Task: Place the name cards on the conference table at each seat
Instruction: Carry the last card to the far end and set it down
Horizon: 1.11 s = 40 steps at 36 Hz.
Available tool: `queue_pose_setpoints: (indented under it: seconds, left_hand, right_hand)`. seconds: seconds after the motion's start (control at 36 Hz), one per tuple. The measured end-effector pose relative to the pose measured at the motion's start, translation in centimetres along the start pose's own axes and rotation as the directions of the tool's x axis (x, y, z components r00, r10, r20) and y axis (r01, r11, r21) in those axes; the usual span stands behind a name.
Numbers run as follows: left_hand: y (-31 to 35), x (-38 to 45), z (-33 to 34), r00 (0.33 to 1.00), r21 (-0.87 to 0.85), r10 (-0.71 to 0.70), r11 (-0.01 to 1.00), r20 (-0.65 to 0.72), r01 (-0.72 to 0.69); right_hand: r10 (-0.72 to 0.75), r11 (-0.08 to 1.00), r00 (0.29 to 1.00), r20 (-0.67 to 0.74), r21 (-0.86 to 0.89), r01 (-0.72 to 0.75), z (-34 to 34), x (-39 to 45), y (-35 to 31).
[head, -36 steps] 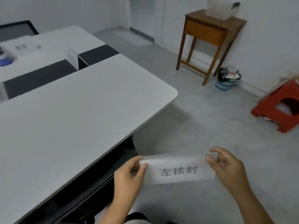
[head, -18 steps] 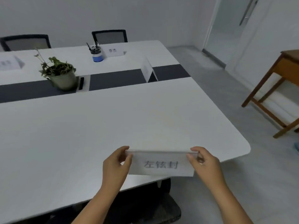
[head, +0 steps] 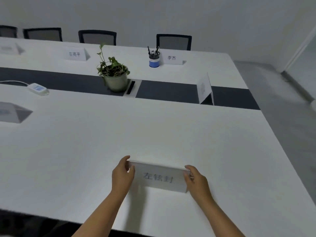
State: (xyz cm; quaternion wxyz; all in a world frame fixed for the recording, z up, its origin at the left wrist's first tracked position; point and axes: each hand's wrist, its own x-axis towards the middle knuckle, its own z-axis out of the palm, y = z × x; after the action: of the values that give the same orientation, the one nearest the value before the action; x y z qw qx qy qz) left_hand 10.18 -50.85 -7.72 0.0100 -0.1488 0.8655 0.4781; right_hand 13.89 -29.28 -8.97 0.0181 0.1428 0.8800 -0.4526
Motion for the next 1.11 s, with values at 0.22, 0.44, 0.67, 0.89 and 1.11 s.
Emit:
queue_pose_setpoints:
  seconds: [0.22, 0.44, 0.67, 0.89, 1.11]
  left_hand:
    - [-1.7, -0.6, 2.0, 0.993, -0.06, -0.114, 0.992, -0.008, 0.113]
    - [-4.5, -0.3, 4.2, 0.984, 0.174, -0.174, 0.969, -0.027, 0.176]
    - [-1.7, 5.0, 7.6, 0.982, 0.103, -0.163, 0.979, -0.099, 0.174]
    - [0.2, 11.6, 9.9, 0.976, 0.097, -0.11, 0.987, -0.19, 0.13]
    - [-0.5, 14.8, 10.9, 0.956, 0.258, 0.042, 0.965, -0.291, 0.036]
  right_hand:
    - [0.131, 0.976, 0.989, 0.069, 0.167, -0.141, 0.2, 0.9, 3.3]
    - [0.006, 1.0, 1.0, -0.002, 0.007, -0.006, 0.3, 4.5, 6.8]
    - [-0.108, 0.993, 0.992, -0.066, -0.047, 0.105, -0.3, 14.0, 4.0]
    - [-0.194, 0.973, 0.958, -0.209, -0.165, 0.16, 2.0, 18.7, 4.1]
    - [-0.341, 0.922, 0.914, -0.22, -0.267, 0.28, 3.4, 19.0, 5.6]
